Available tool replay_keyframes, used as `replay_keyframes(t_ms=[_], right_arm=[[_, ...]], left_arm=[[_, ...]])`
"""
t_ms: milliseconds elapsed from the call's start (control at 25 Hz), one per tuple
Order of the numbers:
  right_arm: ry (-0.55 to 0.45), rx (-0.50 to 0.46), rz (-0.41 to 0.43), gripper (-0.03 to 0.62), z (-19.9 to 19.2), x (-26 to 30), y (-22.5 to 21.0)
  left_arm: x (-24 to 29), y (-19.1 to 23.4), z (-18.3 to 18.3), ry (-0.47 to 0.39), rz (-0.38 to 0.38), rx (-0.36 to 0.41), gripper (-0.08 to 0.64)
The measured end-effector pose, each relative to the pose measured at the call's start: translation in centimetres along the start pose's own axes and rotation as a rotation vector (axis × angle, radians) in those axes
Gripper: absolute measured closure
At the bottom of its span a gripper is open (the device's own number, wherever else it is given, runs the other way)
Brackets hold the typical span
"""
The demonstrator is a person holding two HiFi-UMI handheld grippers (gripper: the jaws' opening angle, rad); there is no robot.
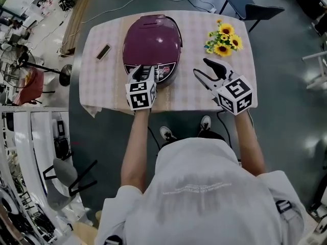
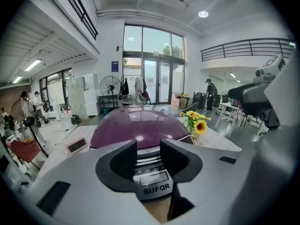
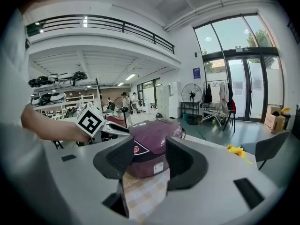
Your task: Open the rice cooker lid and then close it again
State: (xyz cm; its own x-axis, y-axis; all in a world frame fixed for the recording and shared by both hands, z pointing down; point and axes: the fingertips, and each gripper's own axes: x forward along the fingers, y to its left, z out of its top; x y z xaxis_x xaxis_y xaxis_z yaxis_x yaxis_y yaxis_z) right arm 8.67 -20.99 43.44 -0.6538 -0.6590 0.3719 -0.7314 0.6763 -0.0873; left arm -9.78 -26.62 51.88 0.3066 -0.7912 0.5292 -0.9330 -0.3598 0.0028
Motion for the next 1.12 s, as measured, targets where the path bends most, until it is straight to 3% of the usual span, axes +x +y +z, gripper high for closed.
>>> replay_keyframes(t_ms=[600,1120], right_arm=[[0.02,0.023,0.011,0.37,-1.1,-0.1,0.0],[0.009,-0.005,0.04,0.37,0.0,1.2,1.0]], left_arm=[[0.1,0.1,-0.2,-0.076,0.06,-0.042,0.387],[0.1,-0.2,-0.3,-0.111,0.074,-0.016,0.385]])
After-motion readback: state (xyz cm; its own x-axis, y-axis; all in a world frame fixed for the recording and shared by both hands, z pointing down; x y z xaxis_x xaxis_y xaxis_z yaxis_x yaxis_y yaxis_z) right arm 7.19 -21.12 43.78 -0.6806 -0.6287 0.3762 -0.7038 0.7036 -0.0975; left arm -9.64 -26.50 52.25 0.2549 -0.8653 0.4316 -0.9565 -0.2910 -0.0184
